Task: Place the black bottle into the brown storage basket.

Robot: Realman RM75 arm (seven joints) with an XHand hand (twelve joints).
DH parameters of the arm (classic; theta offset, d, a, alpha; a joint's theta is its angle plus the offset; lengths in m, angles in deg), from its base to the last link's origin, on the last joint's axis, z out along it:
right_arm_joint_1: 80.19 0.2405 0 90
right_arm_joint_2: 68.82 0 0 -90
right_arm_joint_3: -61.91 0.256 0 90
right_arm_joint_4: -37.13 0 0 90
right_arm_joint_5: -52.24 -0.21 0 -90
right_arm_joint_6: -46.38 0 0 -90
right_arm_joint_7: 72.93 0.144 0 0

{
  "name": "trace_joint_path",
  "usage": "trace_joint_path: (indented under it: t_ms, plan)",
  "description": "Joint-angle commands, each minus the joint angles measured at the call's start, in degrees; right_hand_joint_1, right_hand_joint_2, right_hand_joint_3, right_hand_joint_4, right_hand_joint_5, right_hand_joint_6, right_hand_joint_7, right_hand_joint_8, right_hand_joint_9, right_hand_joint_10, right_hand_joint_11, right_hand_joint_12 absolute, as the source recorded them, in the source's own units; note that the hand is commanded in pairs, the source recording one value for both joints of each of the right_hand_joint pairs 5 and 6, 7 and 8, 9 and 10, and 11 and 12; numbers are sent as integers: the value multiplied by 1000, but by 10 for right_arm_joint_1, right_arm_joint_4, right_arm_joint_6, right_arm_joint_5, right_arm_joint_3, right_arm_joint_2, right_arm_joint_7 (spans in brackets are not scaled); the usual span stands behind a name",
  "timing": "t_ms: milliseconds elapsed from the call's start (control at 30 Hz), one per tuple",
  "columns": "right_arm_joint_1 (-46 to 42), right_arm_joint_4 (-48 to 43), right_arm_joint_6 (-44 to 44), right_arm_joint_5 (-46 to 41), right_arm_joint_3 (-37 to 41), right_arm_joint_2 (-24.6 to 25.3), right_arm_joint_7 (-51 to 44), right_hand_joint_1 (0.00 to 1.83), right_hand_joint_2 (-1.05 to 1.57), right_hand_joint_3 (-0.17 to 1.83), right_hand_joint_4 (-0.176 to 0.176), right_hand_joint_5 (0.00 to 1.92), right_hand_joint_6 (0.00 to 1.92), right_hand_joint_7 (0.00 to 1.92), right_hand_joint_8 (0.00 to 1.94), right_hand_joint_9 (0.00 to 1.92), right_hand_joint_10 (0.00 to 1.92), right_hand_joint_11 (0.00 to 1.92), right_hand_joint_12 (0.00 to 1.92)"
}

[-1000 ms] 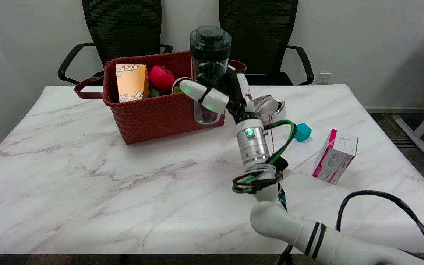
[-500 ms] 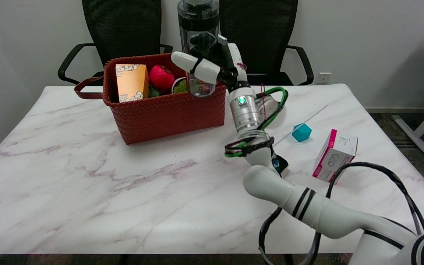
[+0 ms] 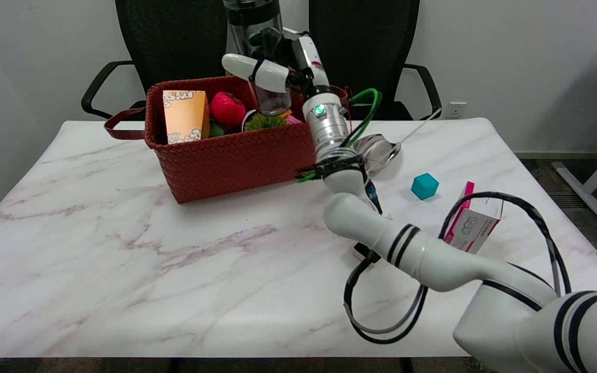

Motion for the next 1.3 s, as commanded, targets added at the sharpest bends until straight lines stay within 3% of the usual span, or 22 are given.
trace_joint_path:
  t_ms: [33, 400, 1300]
  plan:
    - [148, 213, 44, 41, -17, 79, -3, 956, 635, -159, 0, 891, 891, 1018, 1018, 822, 822, 499, 499]
    - [208, 368, 56, 64, -18, 134, 0, 904, 647, -175, 0, 905, 905, 975, 975, 772, 772, 408, 408]
    - [213, 387, 129, 68, -40, 168, -6, 833, 725, -175, 0, 863, 863, 896, 896, 672, 672, 263, 263]
